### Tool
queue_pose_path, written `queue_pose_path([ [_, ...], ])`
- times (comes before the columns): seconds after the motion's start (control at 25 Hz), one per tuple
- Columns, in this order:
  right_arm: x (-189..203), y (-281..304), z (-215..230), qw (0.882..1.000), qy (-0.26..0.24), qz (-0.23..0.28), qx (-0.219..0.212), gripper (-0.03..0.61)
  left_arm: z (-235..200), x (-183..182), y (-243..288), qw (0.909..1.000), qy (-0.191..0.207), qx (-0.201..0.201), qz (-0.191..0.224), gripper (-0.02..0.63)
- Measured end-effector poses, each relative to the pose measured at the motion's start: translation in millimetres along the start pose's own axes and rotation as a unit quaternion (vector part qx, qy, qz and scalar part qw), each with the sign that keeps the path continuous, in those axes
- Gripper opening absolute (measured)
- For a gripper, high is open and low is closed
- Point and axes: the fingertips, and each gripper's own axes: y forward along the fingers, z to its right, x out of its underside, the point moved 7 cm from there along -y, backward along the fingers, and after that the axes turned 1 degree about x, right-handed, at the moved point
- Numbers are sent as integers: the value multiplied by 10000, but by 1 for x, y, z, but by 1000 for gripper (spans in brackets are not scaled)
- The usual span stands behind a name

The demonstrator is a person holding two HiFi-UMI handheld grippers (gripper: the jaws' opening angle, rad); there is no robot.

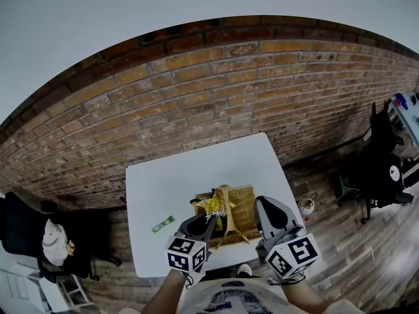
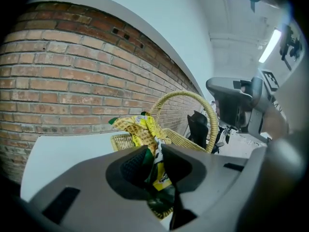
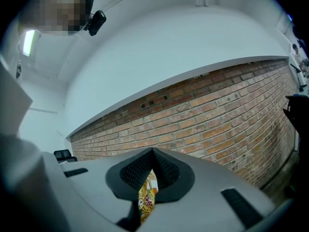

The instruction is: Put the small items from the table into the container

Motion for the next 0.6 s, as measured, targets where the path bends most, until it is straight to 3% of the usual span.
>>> queue_pose_path([
  [0.4, 1, 2, 3, 10000, 52, -44, -61, 18, 5, 1, 3, 9992, 292, -263, -98, 129],
  [0.6, 2, 3, 4, 9999, 65, -62, -105, 18, 8, 1, 3, 9993, 228, -283, -71, 154],
])
